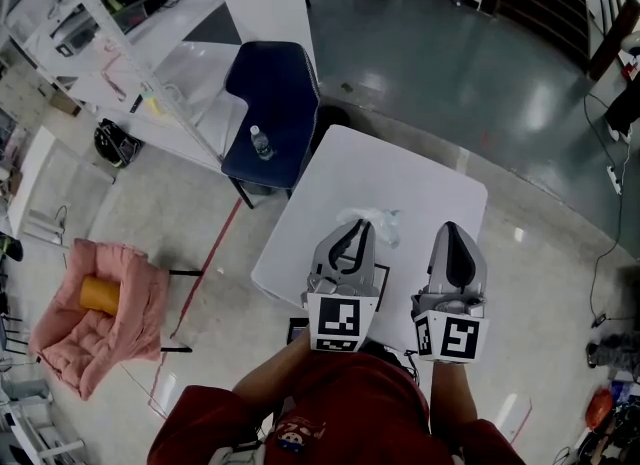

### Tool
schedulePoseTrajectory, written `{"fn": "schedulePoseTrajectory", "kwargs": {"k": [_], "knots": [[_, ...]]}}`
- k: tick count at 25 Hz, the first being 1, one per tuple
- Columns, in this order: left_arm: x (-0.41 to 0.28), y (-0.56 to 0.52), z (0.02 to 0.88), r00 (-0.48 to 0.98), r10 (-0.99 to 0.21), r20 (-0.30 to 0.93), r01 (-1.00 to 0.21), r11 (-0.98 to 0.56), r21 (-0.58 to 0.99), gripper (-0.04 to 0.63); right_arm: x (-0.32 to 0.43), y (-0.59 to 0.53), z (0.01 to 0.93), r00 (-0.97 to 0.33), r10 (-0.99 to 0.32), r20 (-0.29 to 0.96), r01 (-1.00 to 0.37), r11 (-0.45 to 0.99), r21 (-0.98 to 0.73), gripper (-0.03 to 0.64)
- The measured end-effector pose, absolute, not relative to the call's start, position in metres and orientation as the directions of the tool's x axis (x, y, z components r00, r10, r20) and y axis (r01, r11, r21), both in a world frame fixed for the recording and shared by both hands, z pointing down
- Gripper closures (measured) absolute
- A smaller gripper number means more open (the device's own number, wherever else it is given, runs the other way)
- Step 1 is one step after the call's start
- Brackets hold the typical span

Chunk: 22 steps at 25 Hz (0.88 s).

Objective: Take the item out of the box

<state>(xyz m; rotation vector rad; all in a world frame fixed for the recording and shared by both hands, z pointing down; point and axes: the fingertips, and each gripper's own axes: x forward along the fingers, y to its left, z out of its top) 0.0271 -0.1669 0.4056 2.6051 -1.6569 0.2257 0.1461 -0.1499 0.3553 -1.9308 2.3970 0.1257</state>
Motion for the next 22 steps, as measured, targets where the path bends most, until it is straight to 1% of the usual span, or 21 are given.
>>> {"fn": "schedulePoseTrajectory", "kwargs": {"k": [11, 14, 22], "knots": [[0.024, -0.162, 0.373, 0.398, -0.917, -0.024, -0.917, -0.398, -0.027, 0.558, 0.145, -0.143, 0.35, -0.208, -0.972, -0.11, -0.978, 0.205, 0.041, 0.616], [0.021, -0.163, 0.362, 0.396, -0.915, -0.083, -0.918, -0.393, -0.049, 0.558, 0.144, -0.141, 0.349, -0.204, -0.972, -0.118, -0.979, 0.2, 0.042, 0.617], [0.014, -0.163, 0.351, 0.38, -0.912, -0.153, -0.925, -0.379, -0.038, 0.558, 0.138, -0.137, 0.341, -0.198, -0.97, -0.144, -0.979, 0.19, 0.067, 0.615]]}}
